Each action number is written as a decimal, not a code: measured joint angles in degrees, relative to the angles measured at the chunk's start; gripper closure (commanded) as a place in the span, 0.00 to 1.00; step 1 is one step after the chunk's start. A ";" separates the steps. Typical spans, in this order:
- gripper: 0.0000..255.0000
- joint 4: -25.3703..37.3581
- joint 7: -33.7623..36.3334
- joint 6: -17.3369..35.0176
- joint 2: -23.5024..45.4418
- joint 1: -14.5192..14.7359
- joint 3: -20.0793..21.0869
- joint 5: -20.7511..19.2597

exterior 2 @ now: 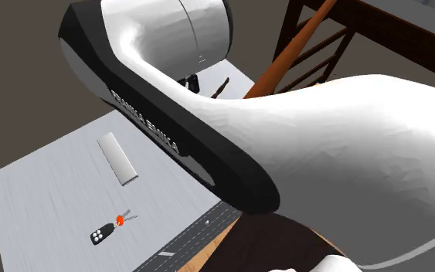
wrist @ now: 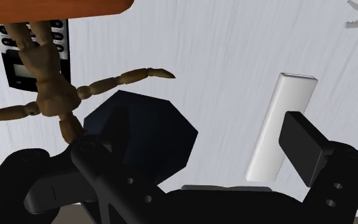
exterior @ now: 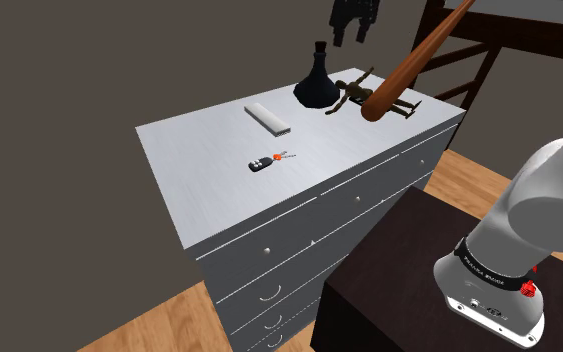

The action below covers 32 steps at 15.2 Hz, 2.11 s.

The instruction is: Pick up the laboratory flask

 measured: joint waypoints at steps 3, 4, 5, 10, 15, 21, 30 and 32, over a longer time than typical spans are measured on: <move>0.00 7.40 -1.27 -1.34 6.92 -0.49 -1.00 1.00; 0.00 9.94 -1.73 -1.76 9.34 -0.75 -1.33 1.41; 0.00 13.73 -2.42 -2.76 12.47 -1.18 -1.76 2.00; 0.00 31.69 -4.14 -7.40 27.29 -3.59 -2.63 4.88; 0.00 42.23 -4.92 -10.21 35.83 -5.66 -2.75 6.43; 1.00 36.59 -5.21 -5.59 34.83 -5.17 -2.76 6.21; 1.00 36.00 -5.20 -5.14 34.54 -5.08 -2.77 6.16; 1.00 36.79 -5.16 -5.71 34.91 -5.16 -2.75 6.22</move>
